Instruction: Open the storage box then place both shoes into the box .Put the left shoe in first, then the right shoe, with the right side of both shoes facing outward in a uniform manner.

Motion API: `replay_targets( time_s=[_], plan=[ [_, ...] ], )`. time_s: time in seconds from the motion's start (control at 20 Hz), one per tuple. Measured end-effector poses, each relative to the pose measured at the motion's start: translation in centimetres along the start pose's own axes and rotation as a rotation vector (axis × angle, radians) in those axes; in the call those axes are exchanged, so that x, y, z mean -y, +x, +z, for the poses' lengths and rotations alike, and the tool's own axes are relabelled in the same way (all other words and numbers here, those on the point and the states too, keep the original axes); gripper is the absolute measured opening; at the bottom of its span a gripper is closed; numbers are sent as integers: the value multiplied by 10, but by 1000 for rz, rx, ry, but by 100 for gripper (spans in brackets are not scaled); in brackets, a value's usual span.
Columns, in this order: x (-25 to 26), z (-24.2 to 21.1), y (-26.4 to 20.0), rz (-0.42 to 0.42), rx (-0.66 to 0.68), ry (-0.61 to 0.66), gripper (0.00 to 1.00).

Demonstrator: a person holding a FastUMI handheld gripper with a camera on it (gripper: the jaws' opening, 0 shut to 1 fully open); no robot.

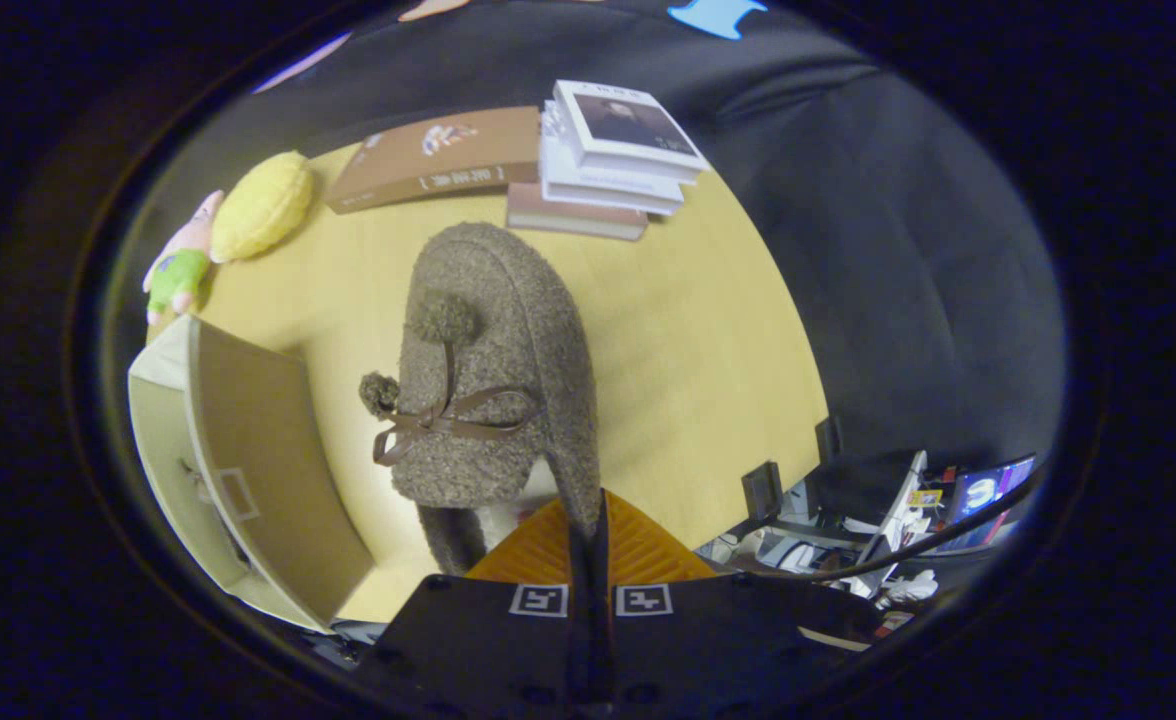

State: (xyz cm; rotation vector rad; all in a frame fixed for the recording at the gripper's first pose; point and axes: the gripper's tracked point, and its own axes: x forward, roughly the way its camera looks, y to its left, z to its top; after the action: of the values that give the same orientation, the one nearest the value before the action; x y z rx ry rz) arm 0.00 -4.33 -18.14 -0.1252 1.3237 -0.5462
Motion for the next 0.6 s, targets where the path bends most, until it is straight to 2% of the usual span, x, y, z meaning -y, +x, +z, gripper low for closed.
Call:
replay_targets(
  time_s=[0.3, 0.6],
  plan=[
    [-56, 8, -90, 50, 102, -12, 4],
    [-160, -5, -124, 202, 134, -93, 4]
  ],
)
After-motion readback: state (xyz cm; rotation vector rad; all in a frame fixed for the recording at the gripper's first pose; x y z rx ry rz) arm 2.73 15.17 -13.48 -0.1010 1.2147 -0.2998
